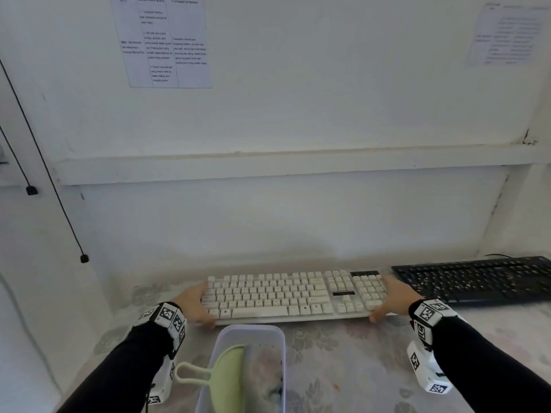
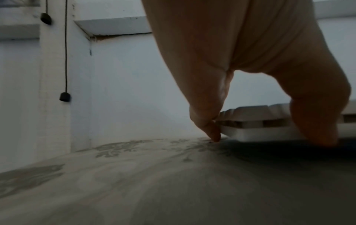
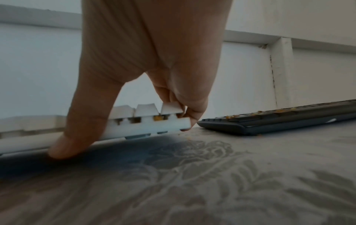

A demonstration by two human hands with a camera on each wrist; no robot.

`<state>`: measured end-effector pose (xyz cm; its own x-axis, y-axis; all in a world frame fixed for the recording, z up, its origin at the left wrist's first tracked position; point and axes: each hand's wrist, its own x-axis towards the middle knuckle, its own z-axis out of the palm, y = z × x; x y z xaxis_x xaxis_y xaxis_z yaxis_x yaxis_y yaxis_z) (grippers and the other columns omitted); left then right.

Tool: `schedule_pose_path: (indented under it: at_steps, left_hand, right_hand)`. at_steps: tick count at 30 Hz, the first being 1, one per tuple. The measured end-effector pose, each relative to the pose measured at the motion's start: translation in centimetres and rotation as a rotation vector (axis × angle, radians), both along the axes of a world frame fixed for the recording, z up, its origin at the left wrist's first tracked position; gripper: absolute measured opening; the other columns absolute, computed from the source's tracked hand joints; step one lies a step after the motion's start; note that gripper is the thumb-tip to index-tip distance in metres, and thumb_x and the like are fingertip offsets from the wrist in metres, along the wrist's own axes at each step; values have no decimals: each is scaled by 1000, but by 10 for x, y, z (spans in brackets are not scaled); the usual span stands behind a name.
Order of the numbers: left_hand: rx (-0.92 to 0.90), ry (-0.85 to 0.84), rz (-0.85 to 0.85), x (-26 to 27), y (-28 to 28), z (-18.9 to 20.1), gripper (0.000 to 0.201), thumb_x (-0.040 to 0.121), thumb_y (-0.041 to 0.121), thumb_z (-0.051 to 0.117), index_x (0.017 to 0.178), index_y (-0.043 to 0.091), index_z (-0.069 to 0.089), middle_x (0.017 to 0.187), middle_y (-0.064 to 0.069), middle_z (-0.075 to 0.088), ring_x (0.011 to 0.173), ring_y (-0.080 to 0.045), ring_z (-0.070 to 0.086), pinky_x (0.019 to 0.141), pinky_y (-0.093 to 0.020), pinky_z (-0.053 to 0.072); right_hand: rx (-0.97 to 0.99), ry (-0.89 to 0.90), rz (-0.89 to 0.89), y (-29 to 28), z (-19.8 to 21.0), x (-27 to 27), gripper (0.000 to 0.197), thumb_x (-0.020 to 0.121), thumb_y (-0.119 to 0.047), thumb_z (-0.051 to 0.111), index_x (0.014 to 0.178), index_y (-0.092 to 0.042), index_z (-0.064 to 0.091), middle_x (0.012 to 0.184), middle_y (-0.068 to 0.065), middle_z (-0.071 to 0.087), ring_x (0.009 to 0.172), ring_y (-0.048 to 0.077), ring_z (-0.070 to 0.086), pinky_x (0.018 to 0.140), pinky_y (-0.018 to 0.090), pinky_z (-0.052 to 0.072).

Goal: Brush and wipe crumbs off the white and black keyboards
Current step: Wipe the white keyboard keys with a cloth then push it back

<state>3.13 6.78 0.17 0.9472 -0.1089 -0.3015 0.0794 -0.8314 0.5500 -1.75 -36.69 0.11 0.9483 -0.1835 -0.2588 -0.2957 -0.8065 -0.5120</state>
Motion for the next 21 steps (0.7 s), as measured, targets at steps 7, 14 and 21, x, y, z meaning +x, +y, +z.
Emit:
schedule_pose_path:
  at_steps: [7,14,21]
  left_hand:
    - [-14,-57,-79,10,-10,-16,76,60,19,80,125,16,40,100,7,56,95,-13,57,82,-24,49]
    - [-92,-50,-61,12,-16,-23,75,62,8,84,127,11,45,111,-3,61,101,-19,60,81,-26,51]
    - [-136,-66,-67,17,-21,-29,78,58,-2,81,127,10,48,118,-7,59,109,-23,58,87,-32,51]
  right_hand:
    - [-6,21,-20,-13,-6,2,156,27,-35,93,149,-18,-2,151,10,29,137,26,32,108,32,30]
    - [27,2,-71,-29,-13,8,130,52,-13,89,149,-21,3,149,9,33,135,25,34,108,29,30]
    - [28,-5,-102,-33,-22,9,129,55,-9,87,150,-15,0,152,9,28,136,26,32,109,31,28]
